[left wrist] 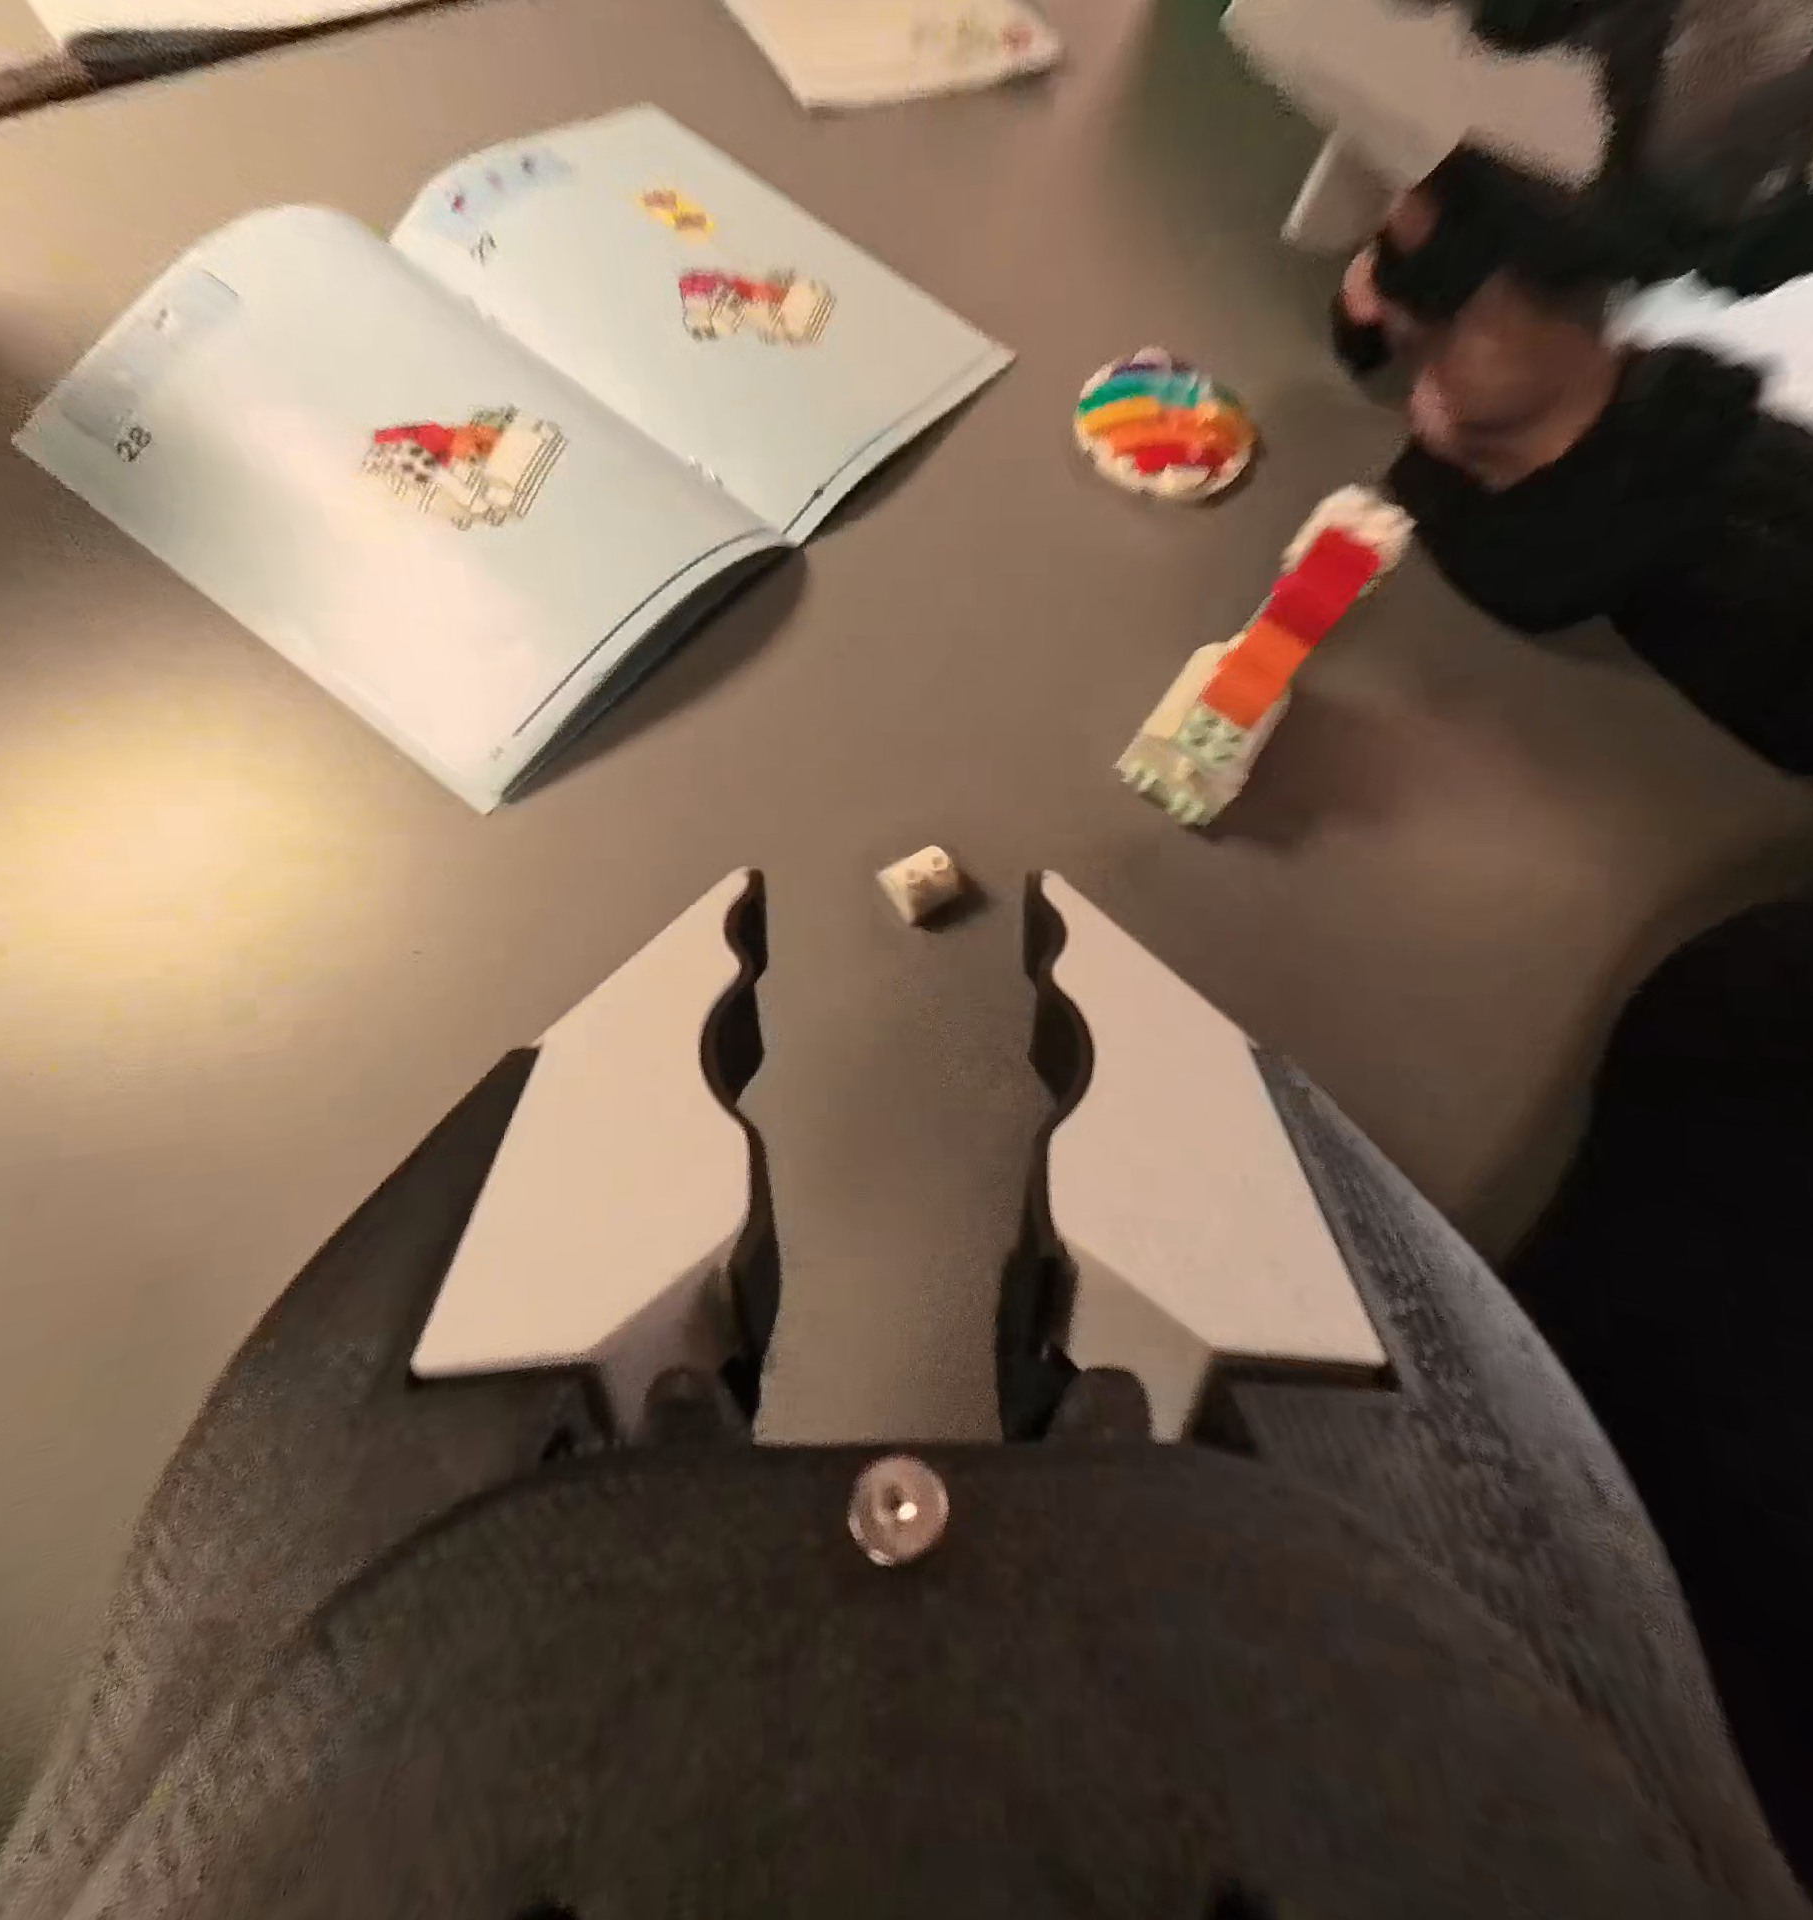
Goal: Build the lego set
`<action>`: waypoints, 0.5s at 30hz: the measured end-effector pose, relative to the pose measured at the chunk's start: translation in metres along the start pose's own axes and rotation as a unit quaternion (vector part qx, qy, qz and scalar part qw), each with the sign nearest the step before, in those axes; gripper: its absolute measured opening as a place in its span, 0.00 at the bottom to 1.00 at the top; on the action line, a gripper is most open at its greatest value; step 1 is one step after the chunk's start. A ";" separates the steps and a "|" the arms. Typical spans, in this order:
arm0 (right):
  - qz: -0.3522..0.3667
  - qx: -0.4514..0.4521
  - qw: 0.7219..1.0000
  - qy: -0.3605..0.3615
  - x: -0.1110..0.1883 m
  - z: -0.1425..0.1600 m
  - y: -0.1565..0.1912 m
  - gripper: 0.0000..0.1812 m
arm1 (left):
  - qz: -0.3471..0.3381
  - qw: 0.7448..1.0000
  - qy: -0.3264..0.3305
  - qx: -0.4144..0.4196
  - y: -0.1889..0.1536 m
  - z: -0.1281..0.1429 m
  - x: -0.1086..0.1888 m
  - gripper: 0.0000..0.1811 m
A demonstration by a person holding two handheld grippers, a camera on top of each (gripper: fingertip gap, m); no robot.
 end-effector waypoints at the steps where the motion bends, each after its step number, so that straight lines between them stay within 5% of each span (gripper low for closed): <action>1: 0.000 0.001 1.000 0.000 0.000 0.000 0.000 0.12 | 0.015 0.999 -0.026 0.012 -0.002 0.001 0.010 0.27; 4: 0.004 0.001 1.000 0.001 0.001 0.001 -0.001 0.12 | 0.022 0.993 -0.113 0.029 -0.005 0.008 0.044 0.27; 9: 0.018 0.005 1.000 0.008 0.002 0.002 -0.004 0.11 | -0.111 0.971 -0.208 0.046 0.012 0.028 0.126 0.27; 15: 0.048 0.029 0.998 0.026 0.002 0.004 -0.005 0.11 | -0.234 0.928 -0.218 0.191 0.075 0.070 0.224 0.25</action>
Point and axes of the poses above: each gripper's, where its closed fingertips meet, x back along the fingers, z out of its underside, y = z × x across the jaws, the point moved 10 cm from there along x, back along the fingers, and after that the axes turned 2 degrees about -x, right-handed, at the moved point
